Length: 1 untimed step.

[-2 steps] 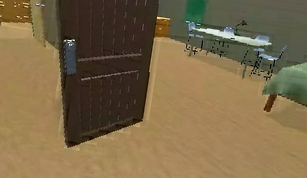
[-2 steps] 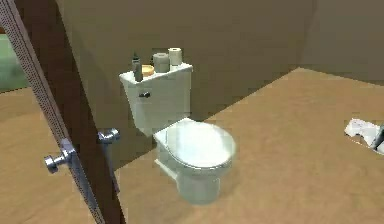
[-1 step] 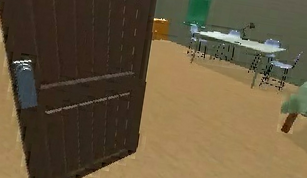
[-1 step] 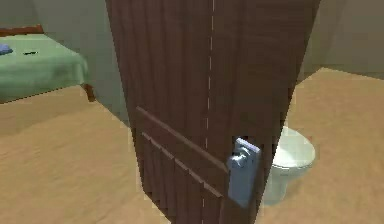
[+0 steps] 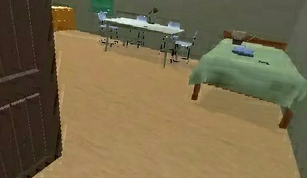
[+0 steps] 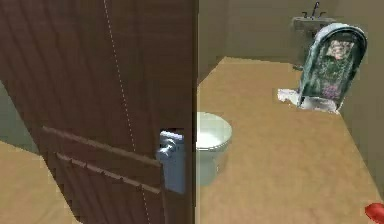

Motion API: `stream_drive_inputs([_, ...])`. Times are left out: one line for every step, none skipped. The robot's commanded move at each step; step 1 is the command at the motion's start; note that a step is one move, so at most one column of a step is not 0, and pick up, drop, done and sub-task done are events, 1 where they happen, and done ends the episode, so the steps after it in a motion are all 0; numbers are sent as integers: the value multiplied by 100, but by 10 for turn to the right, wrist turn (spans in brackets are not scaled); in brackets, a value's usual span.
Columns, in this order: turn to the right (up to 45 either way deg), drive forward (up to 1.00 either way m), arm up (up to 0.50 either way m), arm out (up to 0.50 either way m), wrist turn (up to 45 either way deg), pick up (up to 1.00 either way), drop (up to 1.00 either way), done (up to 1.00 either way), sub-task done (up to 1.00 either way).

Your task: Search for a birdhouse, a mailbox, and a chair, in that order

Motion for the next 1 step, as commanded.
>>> stream_drive_inputs([0, 100, 0, 0, 0, 0, 0, 0, 0])
